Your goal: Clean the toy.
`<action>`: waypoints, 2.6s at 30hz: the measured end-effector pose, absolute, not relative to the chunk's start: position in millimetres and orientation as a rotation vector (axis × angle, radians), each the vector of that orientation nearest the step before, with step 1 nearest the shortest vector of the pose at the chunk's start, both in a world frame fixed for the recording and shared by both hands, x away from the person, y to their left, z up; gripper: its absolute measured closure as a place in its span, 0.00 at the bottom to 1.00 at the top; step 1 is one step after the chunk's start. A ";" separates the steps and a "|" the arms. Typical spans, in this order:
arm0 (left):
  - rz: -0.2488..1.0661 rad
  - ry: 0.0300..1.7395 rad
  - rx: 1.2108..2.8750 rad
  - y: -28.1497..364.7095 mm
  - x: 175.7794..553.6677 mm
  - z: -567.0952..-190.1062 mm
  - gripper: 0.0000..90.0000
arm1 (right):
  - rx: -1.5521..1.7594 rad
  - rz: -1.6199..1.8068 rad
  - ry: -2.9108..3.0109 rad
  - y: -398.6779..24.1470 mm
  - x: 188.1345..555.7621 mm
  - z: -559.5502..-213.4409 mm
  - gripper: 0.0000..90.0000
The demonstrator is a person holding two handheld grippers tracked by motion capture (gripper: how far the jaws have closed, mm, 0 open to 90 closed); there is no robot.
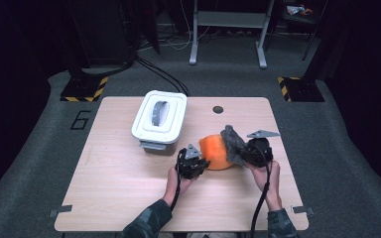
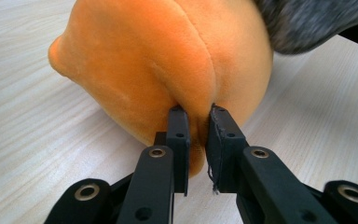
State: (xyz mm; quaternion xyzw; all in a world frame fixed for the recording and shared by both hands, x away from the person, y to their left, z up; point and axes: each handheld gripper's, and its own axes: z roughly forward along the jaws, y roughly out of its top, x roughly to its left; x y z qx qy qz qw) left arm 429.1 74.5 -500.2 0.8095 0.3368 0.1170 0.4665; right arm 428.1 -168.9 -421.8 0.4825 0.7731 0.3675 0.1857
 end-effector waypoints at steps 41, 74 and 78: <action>0.344 0.699 2.026 65.2 418.6 -484.8 0.93 | 1.246 0.991 2.264 -128.7 424.9 -426.9 0.87; 0.352 0.738 2.020 69.8 421.0 -488.4 0.96 | 1.627 0.881 2.138 -206.9 460.7 -487.6 0.87; 0.335 0.743 2.004 70.6 422.0 -489.3 0.96 | 1.587 0.915 2.097 -213.7 451.4 -469.4 0.88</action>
